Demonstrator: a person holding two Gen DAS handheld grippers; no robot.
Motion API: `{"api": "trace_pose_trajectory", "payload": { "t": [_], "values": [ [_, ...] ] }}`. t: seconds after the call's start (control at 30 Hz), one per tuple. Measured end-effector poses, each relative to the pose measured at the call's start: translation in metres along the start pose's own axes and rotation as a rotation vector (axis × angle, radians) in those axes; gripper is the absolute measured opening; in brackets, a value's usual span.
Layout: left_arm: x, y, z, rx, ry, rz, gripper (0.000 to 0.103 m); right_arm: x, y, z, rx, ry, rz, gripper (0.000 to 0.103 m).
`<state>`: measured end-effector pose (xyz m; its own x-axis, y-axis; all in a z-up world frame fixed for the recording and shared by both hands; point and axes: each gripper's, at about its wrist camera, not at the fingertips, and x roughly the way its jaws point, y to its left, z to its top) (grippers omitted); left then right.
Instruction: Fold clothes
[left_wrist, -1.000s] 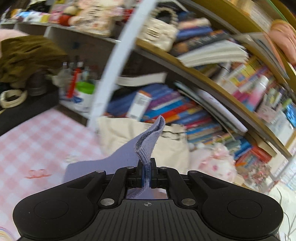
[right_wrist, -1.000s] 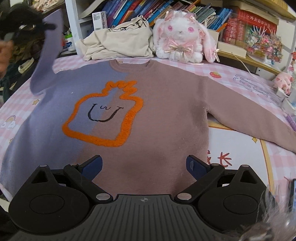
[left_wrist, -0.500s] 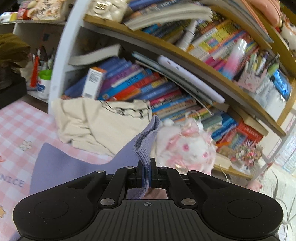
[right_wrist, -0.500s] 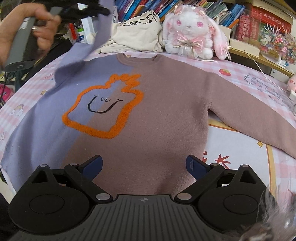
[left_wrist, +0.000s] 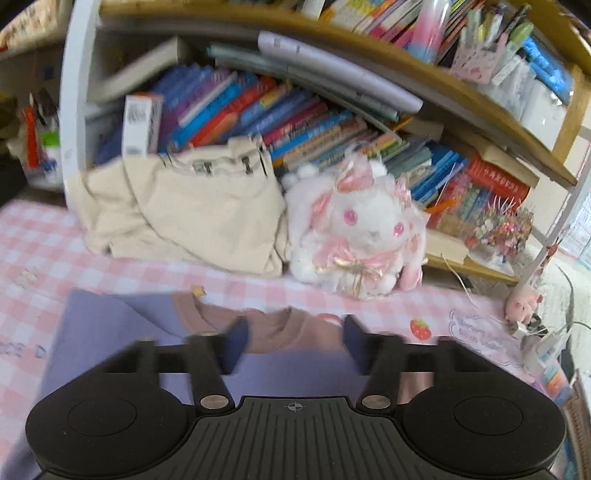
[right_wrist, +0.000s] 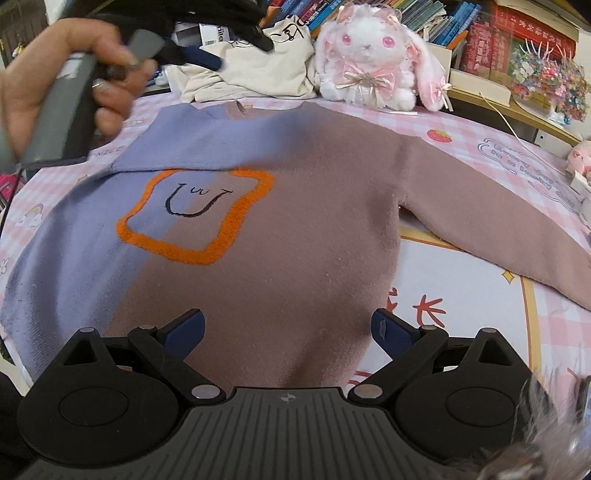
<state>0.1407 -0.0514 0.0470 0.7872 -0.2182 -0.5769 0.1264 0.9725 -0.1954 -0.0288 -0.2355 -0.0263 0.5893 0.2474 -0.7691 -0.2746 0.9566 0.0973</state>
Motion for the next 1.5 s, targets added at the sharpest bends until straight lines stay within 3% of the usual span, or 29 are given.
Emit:
{"api": "trace_pose_trajectory", "payload": {
  "t": [0.17,0.27,0.37,0.5,0.6,0.73,0.8,0.9,1.0,1.07,1.1,1.17,1.5],
  "values": [
    [-0.04,0.016,-0.022,0.111,-0.043,0.104,0.071,-0.002,-0.003,-0.004,0.023,-0.004,-0.008,0.097],
    [-0.059,0.038,-0.054,0.167,0.014,0.24,0.071,-0.003,-0.008,-0.007,0.055,-0.011,-0.024,0.096],
    [-0.073,0.058,-0.088,0.217,0.073,0.382,0.077,-0.005,-0.011,-0.011,0.086,-0.011,-0.044,0.089],
    [-0.091,0.089,-0.114,0.175,0.142,0.457,0.078,-0.008,-0.013,-0.016,0.103,-0.006,-0.066,0.08],
    [-0.099,0.111,-0.122,0.1,0.173,0.432,0.078,-0.01,-0.012,-0.02,0.12,-0.006,-0.088,0.076],
    [-0.104,0.133,-0.127,0.038,0.166,0.41,0.075,-0.01,-0.01,-0.023,0.16,0.004,-0.114,0.061],
    [-0.104,0.141,-0.128,0.007,0.173,0.402,0.062,-0.011,-0.009,-0.025,0.176,0.013,-0.136,0.058],
    [-0.102,0.151,-0.13,-0.019,0.192,0.369,0.053,-0.012,-0.007,-0.027,0.199,0.019,-0.159,0.054],
    [-0.097,0.16,-0.131,-0.046,0.219,0.32,0.032,-0.012,-0.003,-0.027,0.222,0.022,-0.169,0.045],
    [-0.095,0.164,-0.133,-0.07,0.222,0.28,0.022,-0.011,0.0,-0.027,0.227,0.02,-0.175,0.033],
    [-0.095,0.164,-0.133,-0.066,0.222,0.264,0.012,-0.01,0.002,-0.026,0.225,0.019,-0.172,0.029],
    [-0.095,0.162,-0.132,-0.044,0.225,0.246,0.005,-0.008,0.006,-0.024,0.224,0.015,-0.158,0.016],
    [-0.091,0.192,-0.119,-0.049,0.203,0.279,0.005,0.015,0.034,-0.004,0.163,0.009,-0.133,0.012]
  ]
}}
